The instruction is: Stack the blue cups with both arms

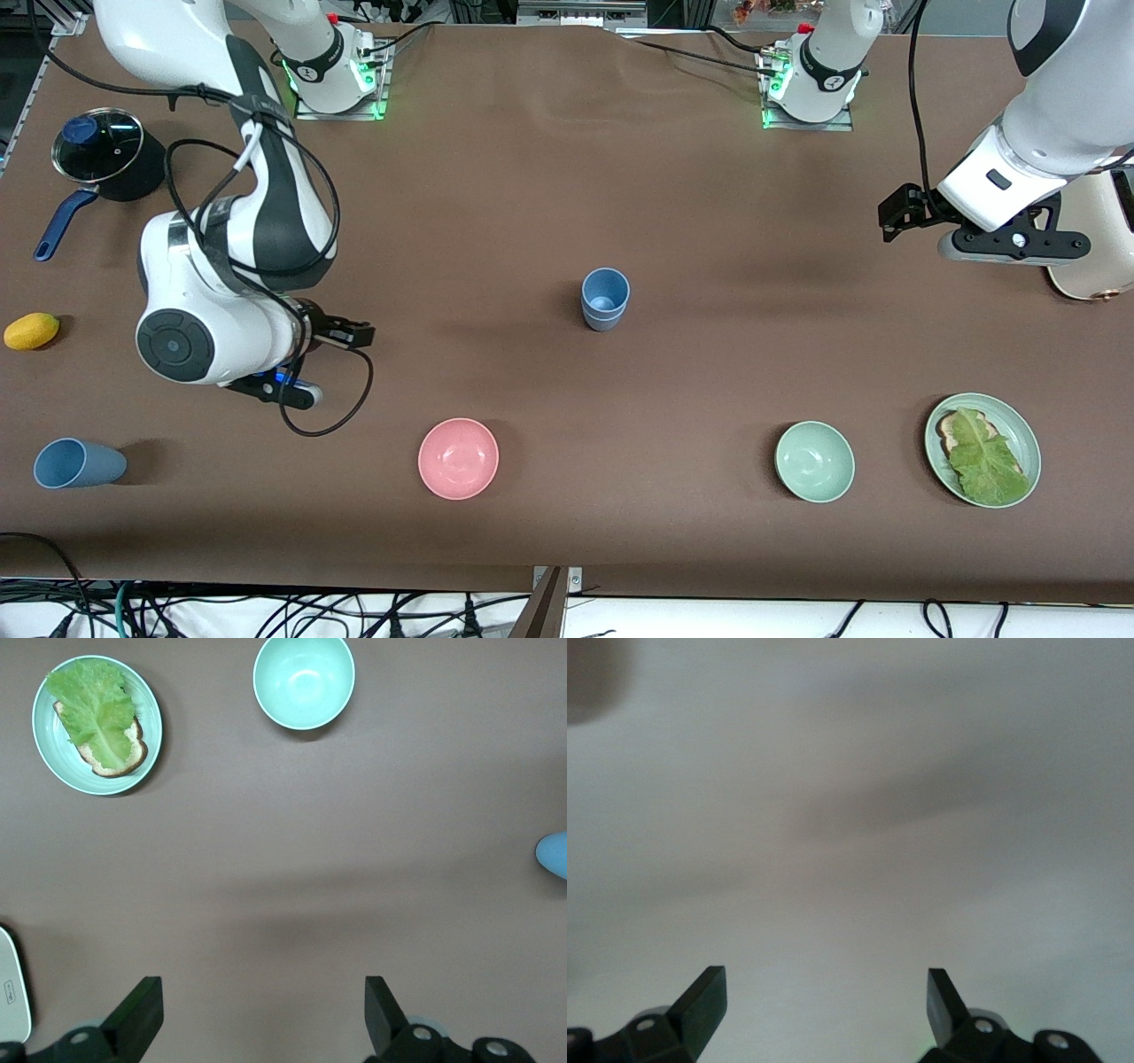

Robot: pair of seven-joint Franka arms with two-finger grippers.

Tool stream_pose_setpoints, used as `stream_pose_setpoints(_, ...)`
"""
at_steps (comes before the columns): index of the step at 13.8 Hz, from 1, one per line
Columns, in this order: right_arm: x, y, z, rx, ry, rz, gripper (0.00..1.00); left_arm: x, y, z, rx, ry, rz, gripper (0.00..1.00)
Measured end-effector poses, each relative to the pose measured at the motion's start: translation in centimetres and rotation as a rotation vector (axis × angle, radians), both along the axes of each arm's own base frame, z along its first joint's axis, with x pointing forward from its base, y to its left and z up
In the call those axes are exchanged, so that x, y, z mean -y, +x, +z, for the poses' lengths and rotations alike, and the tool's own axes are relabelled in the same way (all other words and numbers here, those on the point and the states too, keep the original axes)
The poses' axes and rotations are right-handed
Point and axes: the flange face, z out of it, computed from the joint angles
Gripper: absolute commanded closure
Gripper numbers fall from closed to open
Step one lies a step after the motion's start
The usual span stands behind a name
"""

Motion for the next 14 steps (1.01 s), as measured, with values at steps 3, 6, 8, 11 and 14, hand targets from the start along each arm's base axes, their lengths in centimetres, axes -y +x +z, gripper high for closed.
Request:
stream_pose_setpoints(3, 4.1, -1.0, 0.0, 0.019, -0.028, 0.013, 0.00, 0.1, 0.0, 0.0, 0.000, 0.000, -0.002, 0.00)
stream_pose_setpoints(6, 9.5, -3.5, 2.8, 0.076, 0.046, 0.046, 0.00, 0.3, 0.0, 0.0, -0.001, 0.000, -0.005, 0.00)
stream_pose_setpoints(8, 12.2, -5.7, 6.1, 0.111, 0.066, 0.058, 0.00, 0.4, 0.0, -0.1, -0.001, 0.000, -0.007, 0.00)
stream_pose_setpoints(11, 13.9, -9.0, 11.8, 0.169, 0.072, 0.057, 0.00, 0.8, 0.0, 0.0, -0.001, 0.000, -0.013, 0.00)
stream_pose_setpoints(14, 15.7, -12.2, 16.9, 0.171, 0.090, 0.102, 0.00, 1.2, -0.1, 0.0, -0.001, 0.000, -0.022, 0.00)
